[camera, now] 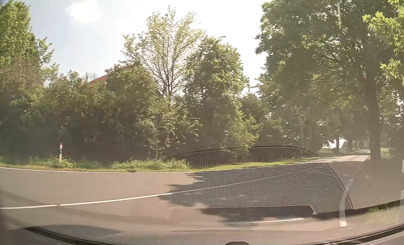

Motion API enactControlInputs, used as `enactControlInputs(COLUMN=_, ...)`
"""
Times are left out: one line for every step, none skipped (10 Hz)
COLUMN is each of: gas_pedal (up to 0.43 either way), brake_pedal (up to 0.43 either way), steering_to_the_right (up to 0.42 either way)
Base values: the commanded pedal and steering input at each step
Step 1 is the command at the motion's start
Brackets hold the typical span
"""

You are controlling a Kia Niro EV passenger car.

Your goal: Follow the waypoints while adhering to traffic rules and regulations

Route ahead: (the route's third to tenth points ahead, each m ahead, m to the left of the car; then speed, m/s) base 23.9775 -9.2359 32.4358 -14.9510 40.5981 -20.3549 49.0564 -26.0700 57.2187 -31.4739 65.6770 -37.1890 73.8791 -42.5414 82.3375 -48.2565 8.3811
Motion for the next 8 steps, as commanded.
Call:
enactControlInputs(gas_pedal=0.299, brake_pedal=0.0, steering_to_the_right=0.258)
enactControlInputs(gas_pedal=0.35, brake_pedal=0.0, steering_to_the_right=0.257)
enactControlInputs(gas_pedal=0.35, brake_pedal=0.0, steering_to_the_right=0.252)
enactControlInputs(gas_pedal=0.37, brake_pedal=0.0, steering_to_the_right=0.245)
enactControlInputs(gas_pedal=0.378, brake_pedal=0.0, steering_to_the_right=0.236)
enactControlInputs(gas_pedal=0.409, brake_pedal=0.0, steering_to_the_right=0.216)
enactControlInputs(gas_pedal=0.421, brake_pedal=0.0, steering_to_the_right=0.202)
enactControlInputs(gas_pedal=0.421, brake_pedal=0.0, steering_to_the_right=0.186)
